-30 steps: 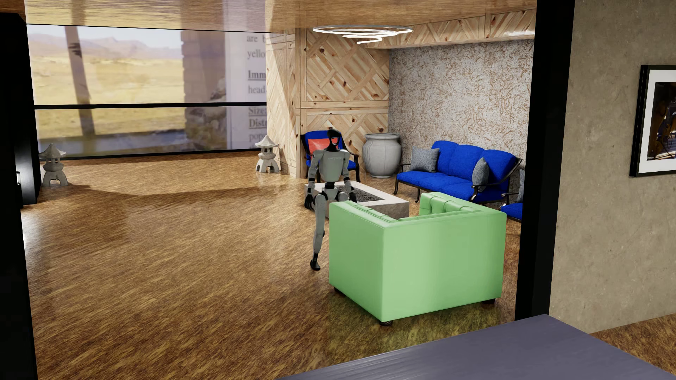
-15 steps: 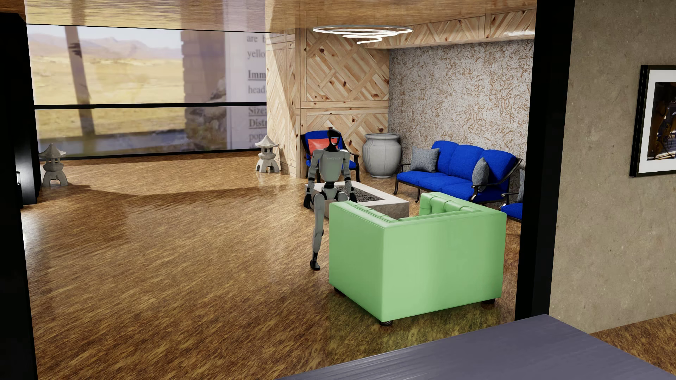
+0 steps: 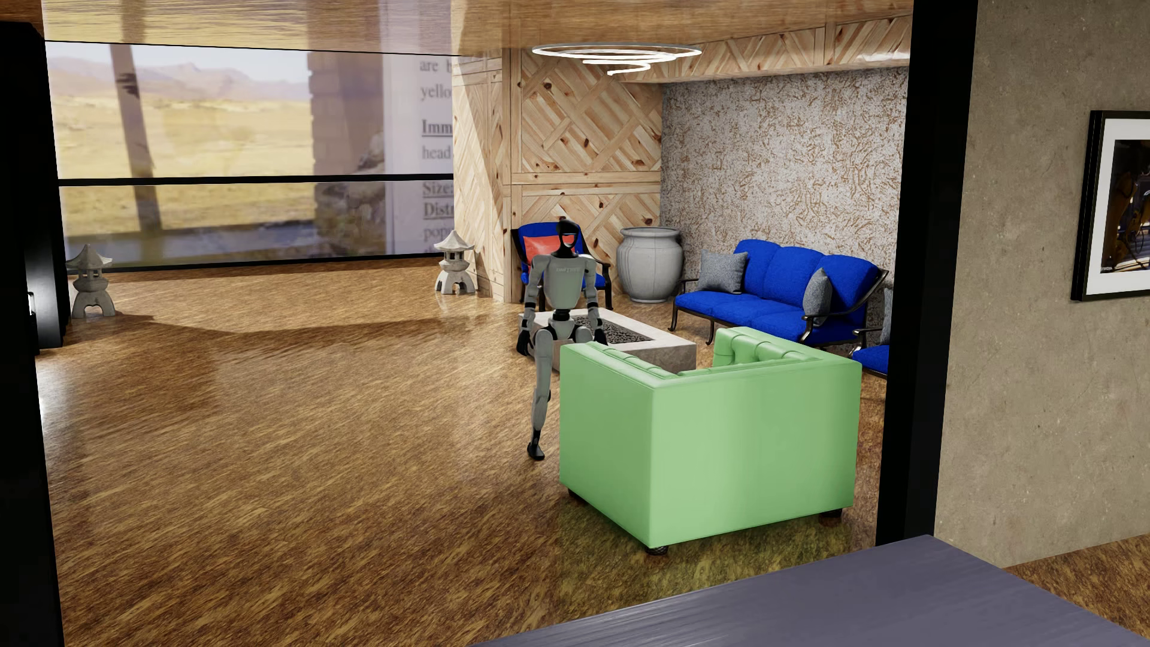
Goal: Head to the light green armchair
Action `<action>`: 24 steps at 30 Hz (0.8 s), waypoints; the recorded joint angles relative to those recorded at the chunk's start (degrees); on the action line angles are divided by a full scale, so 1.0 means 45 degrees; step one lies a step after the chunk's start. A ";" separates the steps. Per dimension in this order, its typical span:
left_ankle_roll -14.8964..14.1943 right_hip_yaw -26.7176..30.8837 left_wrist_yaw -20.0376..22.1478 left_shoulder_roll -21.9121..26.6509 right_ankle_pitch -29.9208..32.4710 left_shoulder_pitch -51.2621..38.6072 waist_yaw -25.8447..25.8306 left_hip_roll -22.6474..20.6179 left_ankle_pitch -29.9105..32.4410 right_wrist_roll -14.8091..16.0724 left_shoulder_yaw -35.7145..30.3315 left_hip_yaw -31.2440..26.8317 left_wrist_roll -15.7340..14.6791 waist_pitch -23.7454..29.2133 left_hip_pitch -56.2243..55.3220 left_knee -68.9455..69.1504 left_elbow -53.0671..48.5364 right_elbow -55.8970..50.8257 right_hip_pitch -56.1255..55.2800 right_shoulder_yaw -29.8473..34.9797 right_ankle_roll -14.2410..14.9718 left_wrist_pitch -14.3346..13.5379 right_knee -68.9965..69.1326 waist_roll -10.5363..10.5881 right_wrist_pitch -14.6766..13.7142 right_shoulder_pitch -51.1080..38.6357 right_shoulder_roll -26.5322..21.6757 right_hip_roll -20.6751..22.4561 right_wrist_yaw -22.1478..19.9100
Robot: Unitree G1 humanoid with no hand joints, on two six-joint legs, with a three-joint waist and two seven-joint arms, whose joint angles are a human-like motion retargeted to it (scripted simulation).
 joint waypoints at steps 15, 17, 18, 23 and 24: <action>0.0164 -0.0908 0.1023 -0.0142 0.0150 -0.0975 0.0126 -0.0164 -0.0359 0.0019 -0.0803 -0.0688 -0.2709 0.0021 -0.0023 0.0055 0.3261 0.0396 0.0993 -0.0615 0.0677 0.0375 -0.1248 0.0149 -0.0061 -0.0146 0.0385 -0.0301 -0.0092; 0.0294 -0.1381 0.1125 -0.0150 0.0100 -0.0870 0.0186 -0.0553 -0.0410 -0.0057 -0.0837 -0.1175 -0.2738 0.0010 -0.0032 0.0026 0.3010 0.0729 0.1084 -0.0520 0.0480 0.0358 -0.0945 0.0220 0.0097 -0.0101 0.0211 -0.0728 -0.0058; 0.0370 -0.1596 0.1128 -0.0174 -0.0109 -0.0858 0.0183 -0.0818 -0.0492 -0.0124 -0.0917 -0.1445 -0.2680 0.0018 -0.0100 0.0145 0.2916 0.0846 0.0839 -0.0476 0.0321 0.0352 -0.0181 0.0221 0.0169 -0.0094 0.0070 -0.1089 -0.0015; 0.0635 -0.2021 0.0910 -0.0017 0.0114 -0.0623 -0.0449 -0.2219 -0.0946 0.0098 -0.0929 -0.2926 -0.2412 0.0133 -0.0175 0.0754 0.2185 0.0604 -0.1745 -0.0633 -0.2766 0.0420 0.5367 -0.0136 0.0117 -0.0062 0.0068 -0.2399 -0.0209; 0.0637 -0.1167 0.0822 0.0096 0.0177 -0.0585 -0.0617 -0.2382 -0.0969 0.0068 -0.0952 -0.3279 -0.2322 0.0149 -0.0045 0.0690 0.1958 0.0493 -0.2310 -0.0489 -0.1758 0.0409 0.5915 -0.0155 0.0006 -0.0015 0.0121 -0.1524 -0.0205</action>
